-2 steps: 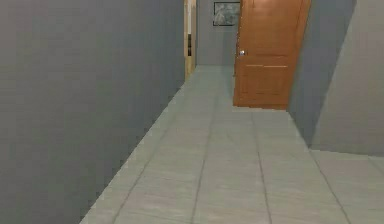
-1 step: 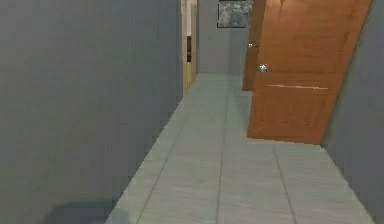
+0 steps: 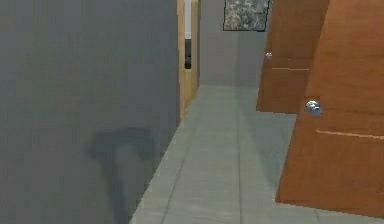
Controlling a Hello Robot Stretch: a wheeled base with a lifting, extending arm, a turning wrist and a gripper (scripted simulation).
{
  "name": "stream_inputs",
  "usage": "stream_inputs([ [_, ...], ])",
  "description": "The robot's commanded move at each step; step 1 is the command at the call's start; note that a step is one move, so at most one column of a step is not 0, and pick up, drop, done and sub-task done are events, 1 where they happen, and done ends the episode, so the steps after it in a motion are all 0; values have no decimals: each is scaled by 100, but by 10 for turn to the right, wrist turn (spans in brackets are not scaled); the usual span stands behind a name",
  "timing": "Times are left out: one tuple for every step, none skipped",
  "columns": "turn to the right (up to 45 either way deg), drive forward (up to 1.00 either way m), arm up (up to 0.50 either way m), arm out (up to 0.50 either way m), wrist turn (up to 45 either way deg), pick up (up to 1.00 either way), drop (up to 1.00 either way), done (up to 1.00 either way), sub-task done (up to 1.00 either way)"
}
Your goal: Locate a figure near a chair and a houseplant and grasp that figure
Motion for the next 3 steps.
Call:
stream_inputs([
  [0, 95, 0, 0, 0, 0, 0, 0, 0],
  [450, 0, 0, 0, 0, 0, 0, 0, 0],
  [0, 5, 0, 0, 0, 0, 0, 0, 0],
])
